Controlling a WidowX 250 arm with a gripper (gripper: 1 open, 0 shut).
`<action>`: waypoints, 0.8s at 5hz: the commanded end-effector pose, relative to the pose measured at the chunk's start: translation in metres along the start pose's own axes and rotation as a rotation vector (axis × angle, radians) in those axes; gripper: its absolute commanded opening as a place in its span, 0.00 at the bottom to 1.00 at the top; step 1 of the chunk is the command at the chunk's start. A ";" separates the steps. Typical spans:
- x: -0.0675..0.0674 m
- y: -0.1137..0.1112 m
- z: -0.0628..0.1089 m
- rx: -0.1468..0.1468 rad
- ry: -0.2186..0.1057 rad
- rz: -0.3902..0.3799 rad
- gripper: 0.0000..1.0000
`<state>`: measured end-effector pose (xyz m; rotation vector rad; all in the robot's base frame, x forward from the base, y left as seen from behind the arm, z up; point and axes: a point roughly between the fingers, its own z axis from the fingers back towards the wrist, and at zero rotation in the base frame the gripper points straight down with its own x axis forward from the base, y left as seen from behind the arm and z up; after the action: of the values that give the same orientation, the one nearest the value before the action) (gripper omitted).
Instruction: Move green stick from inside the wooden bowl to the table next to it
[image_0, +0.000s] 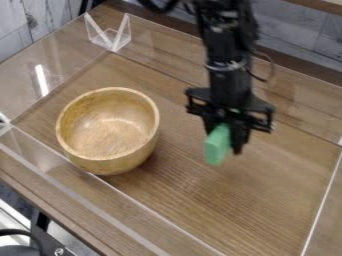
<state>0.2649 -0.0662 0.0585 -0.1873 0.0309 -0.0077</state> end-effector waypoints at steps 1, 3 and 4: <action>0.008 0.011 0.008 0.000 -0.049 0.013 0.00; 0.007 0.016 -0.001 0.015 -0.044 0.005 0.00; 0.007 0.018 -0.004 0.020 -0.038 0.005 0.00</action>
<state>0.2655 -0.0512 0.0434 -0.1668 0.0268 0.0098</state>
